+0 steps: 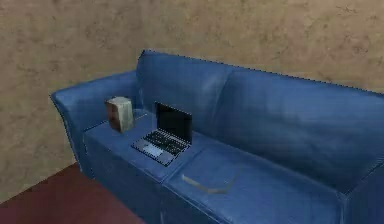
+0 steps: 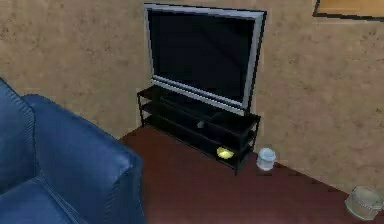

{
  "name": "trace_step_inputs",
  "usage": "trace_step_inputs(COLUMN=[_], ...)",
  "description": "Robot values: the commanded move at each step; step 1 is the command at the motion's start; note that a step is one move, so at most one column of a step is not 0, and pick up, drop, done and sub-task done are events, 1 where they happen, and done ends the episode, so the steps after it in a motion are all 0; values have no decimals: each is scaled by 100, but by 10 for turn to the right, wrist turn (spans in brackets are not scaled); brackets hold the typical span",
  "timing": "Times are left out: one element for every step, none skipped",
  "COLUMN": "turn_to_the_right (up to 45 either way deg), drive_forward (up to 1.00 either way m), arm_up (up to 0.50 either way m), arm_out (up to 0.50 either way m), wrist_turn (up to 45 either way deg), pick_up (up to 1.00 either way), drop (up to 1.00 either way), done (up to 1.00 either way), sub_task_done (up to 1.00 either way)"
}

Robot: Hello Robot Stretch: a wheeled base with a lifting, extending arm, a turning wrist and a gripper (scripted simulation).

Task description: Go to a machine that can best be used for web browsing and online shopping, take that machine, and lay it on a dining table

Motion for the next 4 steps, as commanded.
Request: trace_step_inputs(turn_to_the_right=[-450, -450, -90, 450], drive_forward=[0, 0, 0, 0], arm_up=[0, 0, 0, 0], arm_out=[0, 0, 0, 0], wrist_turn=[0, 0, 0, 0], pick_up=[0, 0, 0, 0], drop=[0, 0, 0, 0], done=[0, 0, 0, 0], sub_task_done=[0, 0, 0, 0])
